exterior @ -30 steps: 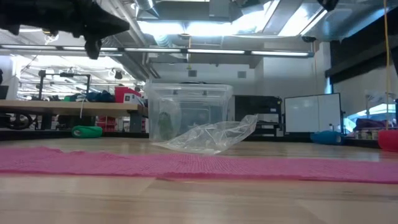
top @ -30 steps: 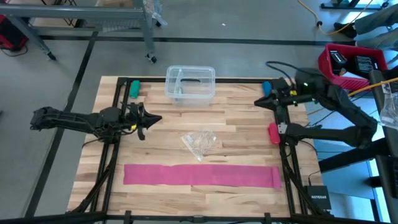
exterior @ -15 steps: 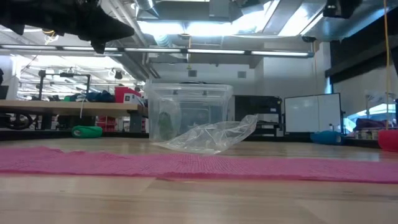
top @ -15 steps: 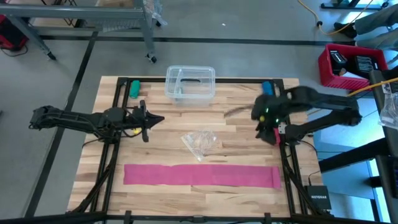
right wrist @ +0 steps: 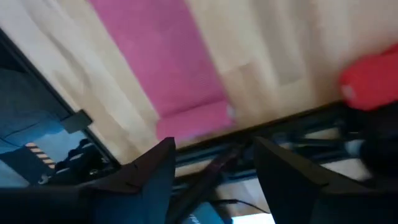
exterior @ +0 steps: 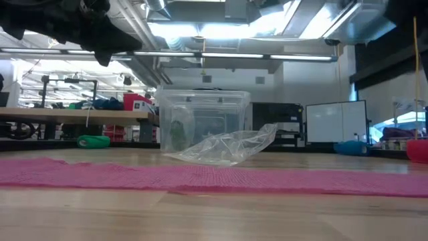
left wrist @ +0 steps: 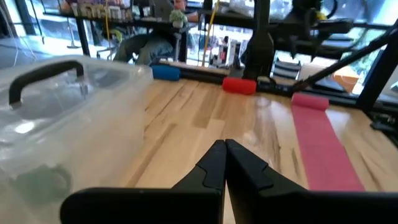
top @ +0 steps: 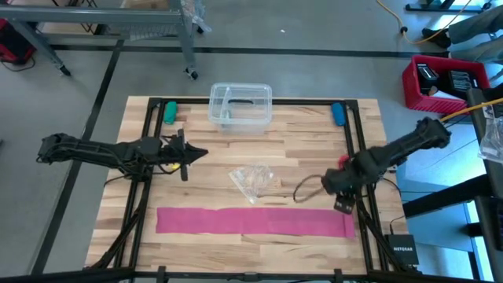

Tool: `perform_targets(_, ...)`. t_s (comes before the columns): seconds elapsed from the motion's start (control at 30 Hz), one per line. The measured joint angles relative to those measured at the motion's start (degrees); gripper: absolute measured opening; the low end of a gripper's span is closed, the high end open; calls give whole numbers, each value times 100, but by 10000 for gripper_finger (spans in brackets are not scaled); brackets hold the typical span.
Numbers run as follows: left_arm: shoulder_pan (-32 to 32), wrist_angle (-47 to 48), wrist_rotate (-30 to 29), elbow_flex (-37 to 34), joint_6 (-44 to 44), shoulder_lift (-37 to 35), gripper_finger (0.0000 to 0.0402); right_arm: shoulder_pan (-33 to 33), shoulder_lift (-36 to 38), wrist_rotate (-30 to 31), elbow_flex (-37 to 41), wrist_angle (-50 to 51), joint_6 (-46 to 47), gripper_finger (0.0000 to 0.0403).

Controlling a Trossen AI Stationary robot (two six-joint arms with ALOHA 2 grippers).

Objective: Roll bandage
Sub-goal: Roll the pink bandage

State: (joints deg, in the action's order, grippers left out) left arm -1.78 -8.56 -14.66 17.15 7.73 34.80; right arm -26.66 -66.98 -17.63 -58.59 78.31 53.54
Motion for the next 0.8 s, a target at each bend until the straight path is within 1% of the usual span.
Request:
perform_targets(0.1,-4,-17,1,0,209,50,1,-543,-4,-35,316,-792,489,217)
perform_targets(0.17,-2,-15,0,0,216,55,1,-830,-55,54,521,-1403,764,216)
perform_targets(0.27,-2,-17,0,0,212,55,1,-1200,-282,38,755,-1893,1234,216)
perform_targets(0.4,-3,-9,0,0,236,55,1,-1575,-691,-46,813,-1949,1768,216)
perform_targets(0.47,-4,0,0,0,273,55,1,-1697,-874,-199,813,-2045,1928,216)
perform_targets(0.63,-4,-8,-11,0,426,55,1,-1731,-1284,-442,813,-2034,2617,216)
perform_targets(0.7,-4,-5,-12,0,518,55,1,-1733,-1393,-336,813,-2039,2967,216)
perform_targets(0.8,-4,51,-13,0,647,55,1,-1812,-1486,81,813,-2109,3478,216)
